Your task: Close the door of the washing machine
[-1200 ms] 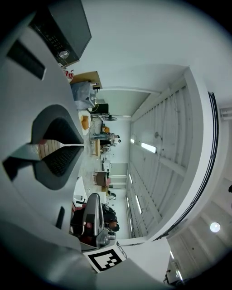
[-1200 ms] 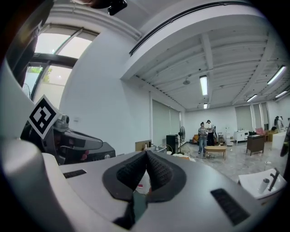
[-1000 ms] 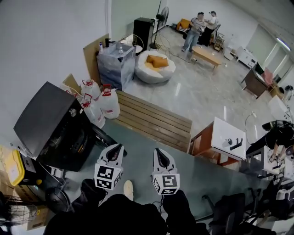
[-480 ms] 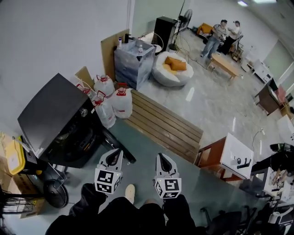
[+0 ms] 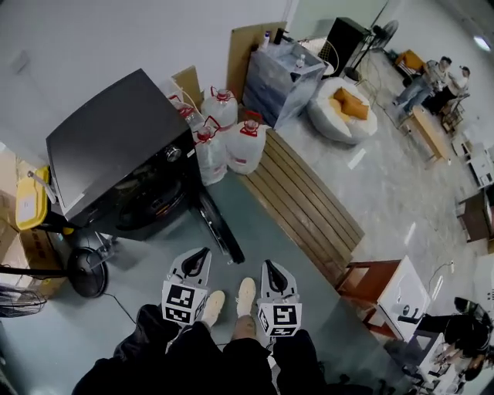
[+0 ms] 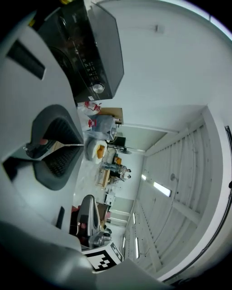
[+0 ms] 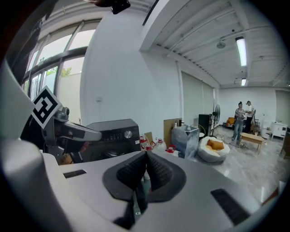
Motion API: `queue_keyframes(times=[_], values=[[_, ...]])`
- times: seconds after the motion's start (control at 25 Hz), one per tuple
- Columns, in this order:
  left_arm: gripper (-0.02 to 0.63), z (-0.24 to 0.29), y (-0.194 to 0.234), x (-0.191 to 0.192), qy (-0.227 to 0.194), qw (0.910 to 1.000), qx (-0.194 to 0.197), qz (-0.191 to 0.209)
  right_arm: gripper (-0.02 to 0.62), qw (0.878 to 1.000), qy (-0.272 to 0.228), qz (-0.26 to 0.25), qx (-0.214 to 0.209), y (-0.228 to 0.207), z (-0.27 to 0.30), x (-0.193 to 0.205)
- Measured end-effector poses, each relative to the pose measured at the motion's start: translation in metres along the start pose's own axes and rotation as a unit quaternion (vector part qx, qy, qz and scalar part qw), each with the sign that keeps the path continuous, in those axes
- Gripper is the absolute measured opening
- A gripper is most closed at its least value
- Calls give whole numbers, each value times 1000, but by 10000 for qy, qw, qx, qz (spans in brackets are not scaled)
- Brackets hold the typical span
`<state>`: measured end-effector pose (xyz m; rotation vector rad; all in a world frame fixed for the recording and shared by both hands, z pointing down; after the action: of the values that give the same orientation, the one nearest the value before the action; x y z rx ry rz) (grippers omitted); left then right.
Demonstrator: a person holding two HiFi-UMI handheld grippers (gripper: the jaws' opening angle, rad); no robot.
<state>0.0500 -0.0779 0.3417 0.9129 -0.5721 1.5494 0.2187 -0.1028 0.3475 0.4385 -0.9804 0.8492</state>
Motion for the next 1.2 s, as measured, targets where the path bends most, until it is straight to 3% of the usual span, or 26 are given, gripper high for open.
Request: queue_keyframes(times=[0.36,0.6,0.8,1.2], values=[[32,63,30,78,421,9951,-658,-606,17,9899,805,-573,-1015,6,94,83],[32,98,39,139,582,9883,-934,-1055,17,9788,1206,-741,-1479,4,145,150],[32,114,50,180,692,9800,-1292,-1343,17,9717,1346,-935,-1704,2,177,183],[32,134,54,231,686,9635,-1778,-1879,162,9471,1766,-1375,-2299,1,215,248]])
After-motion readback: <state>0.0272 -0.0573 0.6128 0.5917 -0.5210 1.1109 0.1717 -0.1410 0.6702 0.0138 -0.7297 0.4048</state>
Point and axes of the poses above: the fingertips, and each gripper's own axes: z forward along the fingers, y to its left, x out of its underside, the point moved 2 cm from there along -z, backward along the fingers, and after that the axes turned 8 degrees about y, right-handed, at the moved point
